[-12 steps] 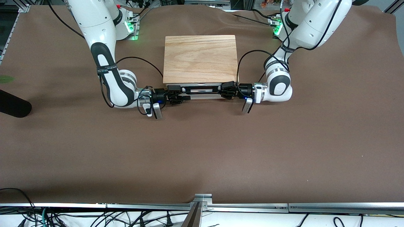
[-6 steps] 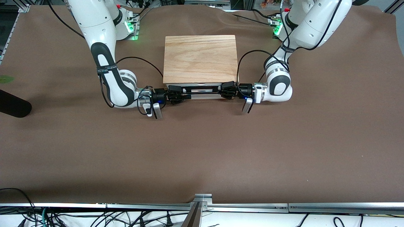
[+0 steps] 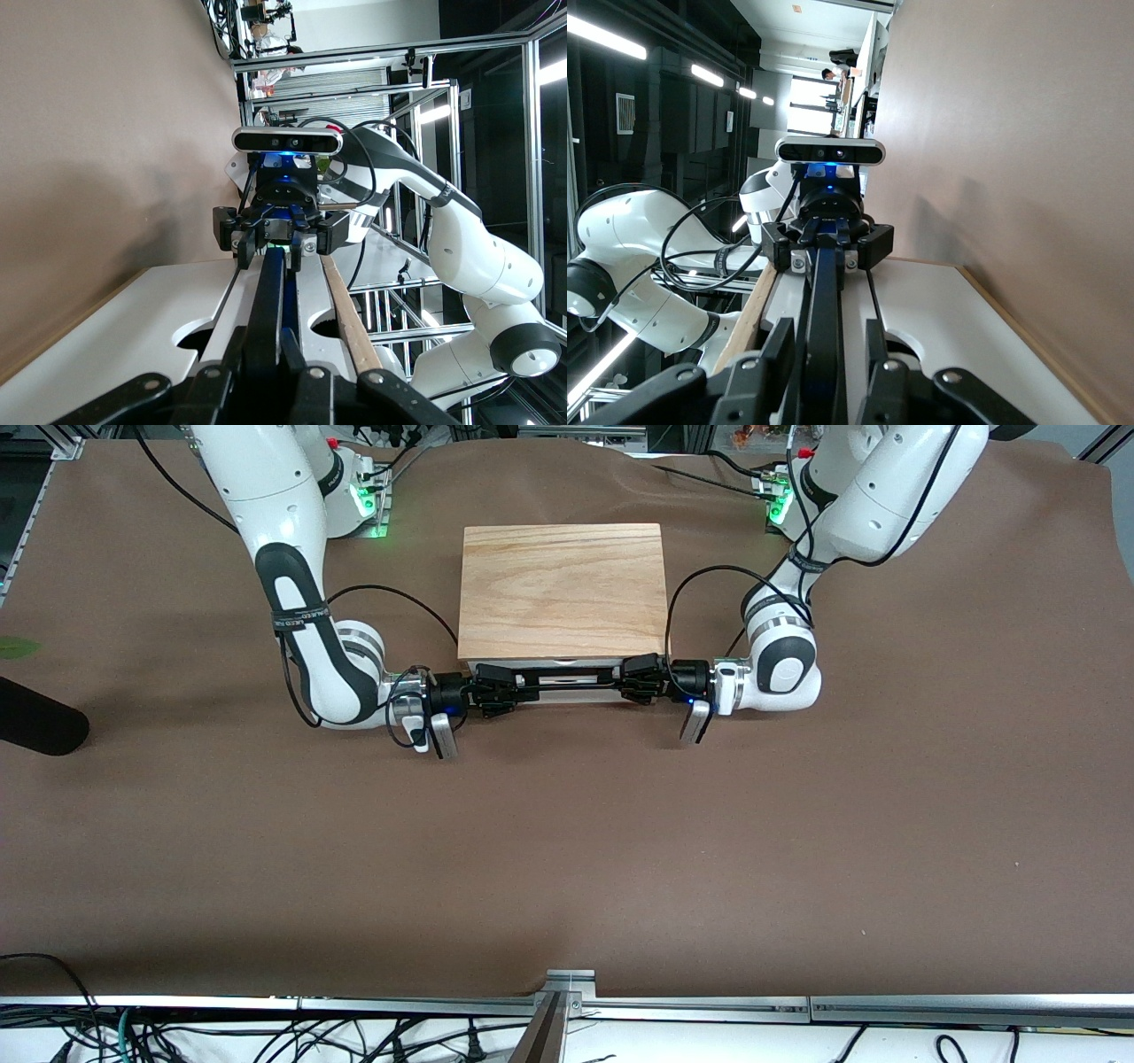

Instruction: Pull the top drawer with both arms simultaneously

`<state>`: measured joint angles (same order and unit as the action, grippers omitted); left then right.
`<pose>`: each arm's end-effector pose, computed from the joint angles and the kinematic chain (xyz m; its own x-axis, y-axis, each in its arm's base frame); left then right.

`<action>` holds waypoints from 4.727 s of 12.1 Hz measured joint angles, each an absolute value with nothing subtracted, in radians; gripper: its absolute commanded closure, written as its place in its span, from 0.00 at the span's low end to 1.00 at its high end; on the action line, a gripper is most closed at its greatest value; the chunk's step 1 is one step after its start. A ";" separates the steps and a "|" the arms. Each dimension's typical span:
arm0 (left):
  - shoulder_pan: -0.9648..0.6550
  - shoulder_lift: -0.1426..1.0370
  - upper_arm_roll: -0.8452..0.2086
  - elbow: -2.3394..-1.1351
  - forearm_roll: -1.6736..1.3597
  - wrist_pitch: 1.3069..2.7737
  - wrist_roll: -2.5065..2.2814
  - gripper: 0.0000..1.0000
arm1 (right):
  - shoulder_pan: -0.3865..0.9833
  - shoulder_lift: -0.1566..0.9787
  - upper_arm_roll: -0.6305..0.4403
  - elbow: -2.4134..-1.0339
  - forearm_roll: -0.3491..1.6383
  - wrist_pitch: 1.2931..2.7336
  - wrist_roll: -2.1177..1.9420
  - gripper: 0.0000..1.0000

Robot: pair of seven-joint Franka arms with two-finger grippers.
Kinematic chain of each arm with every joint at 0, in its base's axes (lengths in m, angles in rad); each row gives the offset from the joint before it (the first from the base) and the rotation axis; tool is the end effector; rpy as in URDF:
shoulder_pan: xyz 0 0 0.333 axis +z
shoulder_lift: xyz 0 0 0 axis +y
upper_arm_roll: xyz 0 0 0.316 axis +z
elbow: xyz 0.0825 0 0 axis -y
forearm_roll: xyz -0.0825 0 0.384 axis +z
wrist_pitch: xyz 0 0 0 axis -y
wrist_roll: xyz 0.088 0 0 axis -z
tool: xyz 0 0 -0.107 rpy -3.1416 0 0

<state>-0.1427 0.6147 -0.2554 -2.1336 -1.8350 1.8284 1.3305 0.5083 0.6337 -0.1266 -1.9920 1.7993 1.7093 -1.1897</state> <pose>0.4688 -0.2861 0.1467 0.9941 -0.0129 0.1080 -0.1080 0.0054 0.9941 0.5055 0.3033 0.1632 0.9786 0.1483 0.1426 0.1527 -0.0591 -0.9865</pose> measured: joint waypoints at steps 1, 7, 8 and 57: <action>-0.143 0.615 -0.255 -2.134 -1.835 1.828 1.330 1.00 | 0.511 0.633 -0.126 -1.991 1.799 1.709 -1.190 0.61; -0.143 0.615 -0.255 -2.134 -1.835 1.828 1.332 1.00 | 0.515 0.635 -0.126 -1.991 1.798 1.702 -1.191 1.00; -0.143 0.615 -0.255 -2.134 -1.835 1.828 1.332 1.00 | 0.515 0.635 -0.126 -1.991 1.798 1.702 -1.191 1.00; -0.175 0.809 -0.120 -1.722 -1.731 1.843 0.938 0.89 | 0.421 0.923 -0.173 -1.414 1.778 1.803 -0.863 0.00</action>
